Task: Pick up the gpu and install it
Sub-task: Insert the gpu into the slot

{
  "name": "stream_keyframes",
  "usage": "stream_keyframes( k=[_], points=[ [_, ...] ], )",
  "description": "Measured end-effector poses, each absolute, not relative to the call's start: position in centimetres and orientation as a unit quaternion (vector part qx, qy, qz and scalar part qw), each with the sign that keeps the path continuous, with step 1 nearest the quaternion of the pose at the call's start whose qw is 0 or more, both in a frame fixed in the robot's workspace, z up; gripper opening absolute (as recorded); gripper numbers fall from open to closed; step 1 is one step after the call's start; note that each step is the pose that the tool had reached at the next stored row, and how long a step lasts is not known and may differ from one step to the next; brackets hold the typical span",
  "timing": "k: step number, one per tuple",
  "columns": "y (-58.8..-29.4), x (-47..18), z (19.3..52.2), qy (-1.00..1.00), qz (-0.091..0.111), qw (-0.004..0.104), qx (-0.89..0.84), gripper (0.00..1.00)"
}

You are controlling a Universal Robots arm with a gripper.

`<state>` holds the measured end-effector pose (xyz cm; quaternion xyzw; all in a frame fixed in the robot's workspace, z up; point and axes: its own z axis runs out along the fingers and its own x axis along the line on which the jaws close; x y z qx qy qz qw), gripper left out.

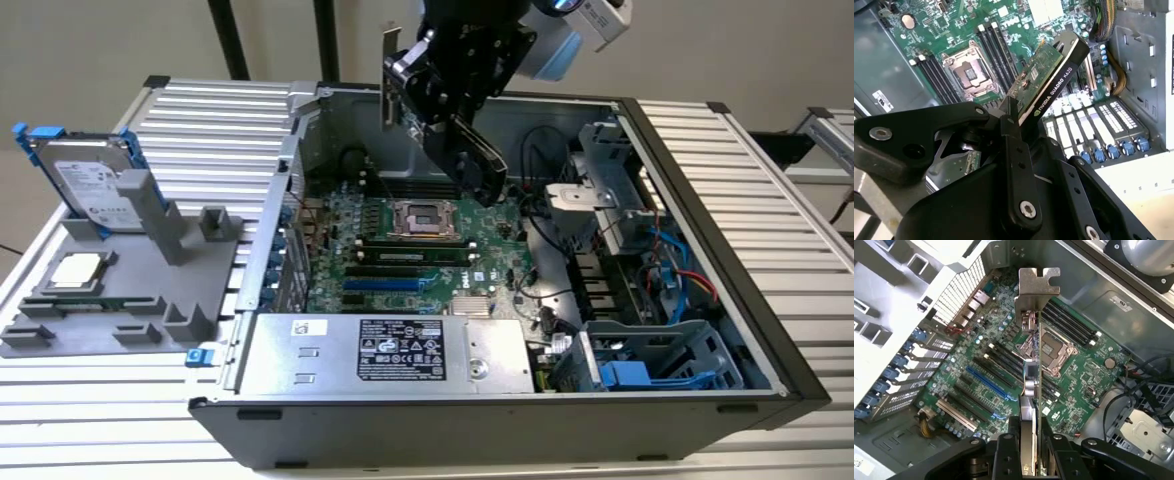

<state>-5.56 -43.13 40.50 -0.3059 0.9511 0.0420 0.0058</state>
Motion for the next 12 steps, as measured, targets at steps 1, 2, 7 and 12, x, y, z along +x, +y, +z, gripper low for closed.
stream_keyframes(
  k=[1,2,7,12],
  points=[
    [-43.13,-5.56,40.49,0.95,0.041,0.007,-0.31,0.0],
    [-43.13,-5.56,40.49,0.949,0.04,0.007,-0.314,0.0],
    [-43.13,-5.56,40.49,0.943,0.037,0.009,-0.331,0.0],
    [-43.12,-5.55,40.49,0.936,0.034,0.01,-0.351,0.0]
  ],
)
